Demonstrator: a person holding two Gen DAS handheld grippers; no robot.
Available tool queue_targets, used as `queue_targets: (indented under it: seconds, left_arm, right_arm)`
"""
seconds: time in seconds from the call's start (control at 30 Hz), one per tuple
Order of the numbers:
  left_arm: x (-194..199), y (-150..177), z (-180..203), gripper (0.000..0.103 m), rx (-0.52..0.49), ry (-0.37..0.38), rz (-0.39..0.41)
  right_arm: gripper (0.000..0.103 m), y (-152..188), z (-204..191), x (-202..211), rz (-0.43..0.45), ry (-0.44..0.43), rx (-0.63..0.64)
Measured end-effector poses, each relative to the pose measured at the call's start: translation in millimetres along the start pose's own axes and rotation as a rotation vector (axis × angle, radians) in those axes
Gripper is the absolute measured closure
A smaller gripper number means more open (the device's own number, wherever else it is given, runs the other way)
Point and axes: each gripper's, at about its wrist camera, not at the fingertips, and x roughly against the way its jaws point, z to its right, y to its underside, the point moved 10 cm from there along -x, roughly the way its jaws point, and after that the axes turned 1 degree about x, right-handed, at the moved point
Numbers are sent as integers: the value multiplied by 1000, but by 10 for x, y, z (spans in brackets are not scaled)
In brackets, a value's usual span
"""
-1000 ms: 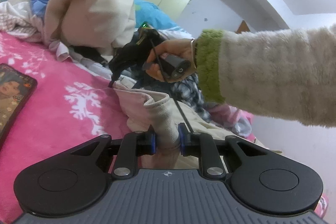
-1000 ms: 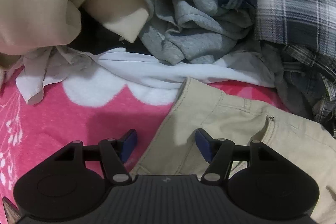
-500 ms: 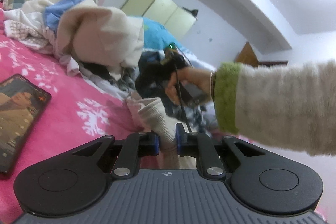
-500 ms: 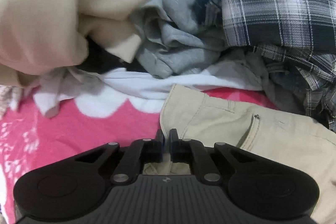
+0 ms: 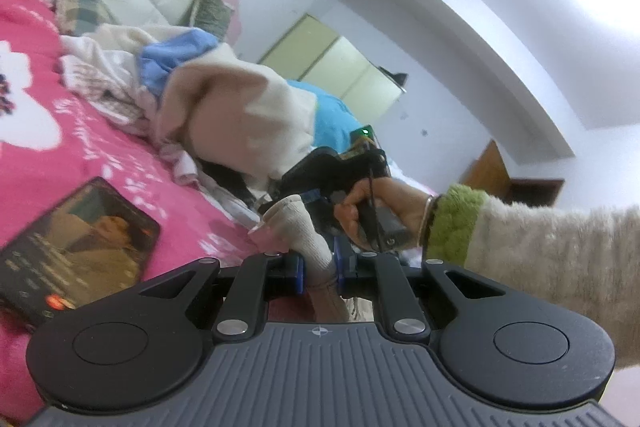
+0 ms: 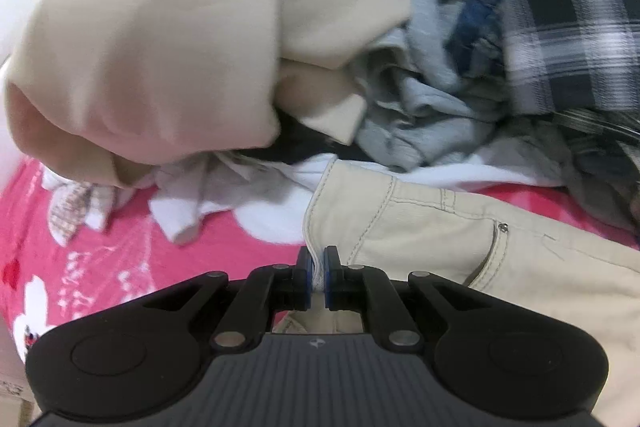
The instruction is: Fold clothes
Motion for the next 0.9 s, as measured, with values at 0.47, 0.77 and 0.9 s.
queue_targets:
  seconds: [0.47, 0.77, 0.9]
  left_arm:
    - [-24, 142, -301, 83, 16, -129, -119]
    - [88, 218, -334, 60, 57, -151, -196]
    - [120, 280, -220, 44, -3, -165, -235]
  right_arm:
    - [57, 26, -122, -50, 89, 3, 15]
    - [56, 588, 72, 1298, 223, -94, -58]
    - [56, 1117, 386, 1778, 256, -92, -125]
